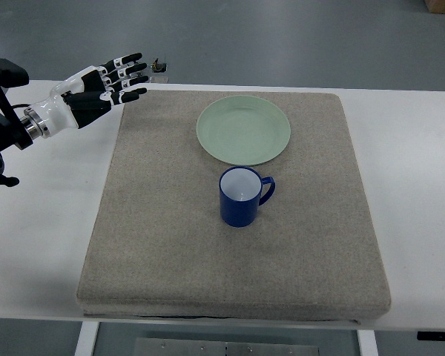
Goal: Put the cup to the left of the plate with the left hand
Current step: 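Raise the left hand and open its fingers above the pad edge, then reach the left hand forward to the blue mug beside the plate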
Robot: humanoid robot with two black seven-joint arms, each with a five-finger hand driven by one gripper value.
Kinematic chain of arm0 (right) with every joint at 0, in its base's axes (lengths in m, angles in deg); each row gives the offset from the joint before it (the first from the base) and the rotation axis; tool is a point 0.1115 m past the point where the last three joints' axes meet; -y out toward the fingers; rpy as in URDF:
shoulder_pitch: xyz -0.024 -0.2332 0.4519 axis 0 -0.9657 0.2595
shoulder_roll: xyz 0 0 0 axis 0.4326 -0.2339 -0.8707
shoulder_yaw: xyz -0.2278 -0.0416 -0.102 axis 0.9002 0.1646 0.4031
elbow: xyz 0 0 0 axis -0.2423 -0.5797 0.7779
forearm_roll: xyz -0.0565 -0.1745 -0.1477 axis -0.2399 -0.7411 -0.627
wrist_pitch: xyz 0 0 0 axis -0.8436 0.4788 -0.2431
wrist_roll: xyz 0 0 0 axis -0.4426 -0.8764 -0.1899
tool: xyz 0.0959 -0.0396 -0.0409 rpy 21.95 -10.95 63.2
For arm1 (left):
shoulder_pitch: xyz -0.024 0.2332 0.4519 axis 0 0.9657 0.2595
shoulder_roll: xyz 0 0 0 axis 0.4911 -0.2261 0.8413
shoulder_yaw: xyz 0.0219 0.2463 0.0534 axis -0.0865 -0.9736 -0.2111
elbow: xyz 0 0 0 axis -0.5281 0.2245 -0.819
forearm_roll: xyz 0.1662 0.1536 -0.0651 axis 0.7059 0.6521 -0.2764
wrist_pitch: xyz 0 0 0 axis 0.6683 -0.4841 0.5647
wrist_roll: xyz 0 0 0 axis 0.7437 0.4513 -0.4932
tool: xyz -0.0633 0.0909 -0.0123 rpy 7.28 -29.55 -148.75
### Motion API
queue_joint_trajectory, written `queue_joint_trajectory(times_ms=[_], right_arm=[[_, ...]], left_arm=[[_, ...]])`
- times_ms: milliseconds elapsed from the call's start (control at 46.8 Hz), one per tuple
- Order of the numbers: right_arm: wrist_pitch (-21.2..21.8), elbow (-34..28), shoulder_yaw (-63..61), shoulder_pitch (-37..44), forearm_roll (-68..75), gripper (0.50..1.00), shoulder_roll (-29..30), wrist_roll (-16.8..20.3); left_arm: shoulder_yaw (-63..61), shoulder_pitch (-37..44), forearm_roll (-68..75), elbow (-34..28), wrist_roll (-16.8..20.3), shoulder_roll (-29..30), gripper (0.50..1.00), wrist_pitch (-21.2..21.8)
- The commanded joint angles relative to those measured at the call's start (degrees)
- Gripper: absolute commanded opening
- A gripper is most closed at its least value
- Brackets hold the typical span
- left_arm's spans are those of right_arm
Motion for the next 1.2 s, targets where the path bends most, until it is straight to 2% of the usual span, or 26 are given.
queue_joint_trajectory(times_ms=[0,171,406,662,1175], right_arm=[[0.0,0.0,0.0,0.0,0.0,0.934,0.0,0.0],[0.0,0.0,0.0,0.0,0.0,0.934,0.0,0.0],[0.0,0.0,0.0,0.1,0.0,0.934,0.0,0.0],[-0.1,0.0,0.0,0.0,0.0,0.934,0.0,0.0],[0.0,0.0,0.0,0.0,0.0,0.934,0.0,0.0]], left_arm=[[-0.7,1.8,0.7,3.1,0.3,0.0,1.0,0.0],[-2.1,4.1,3.8,8.1,0.7,-0.8,1.0,0.0],[-3.3,5.1,16.8,8.5,6.5,-5.8,1.0,0.0],[-5.1,5.9,18.5,8.1,6.5,-10.5,1.0,0.0],[-6.6,5.6,20.2,6.4,6.4,-13.8,1.0,0.0]])
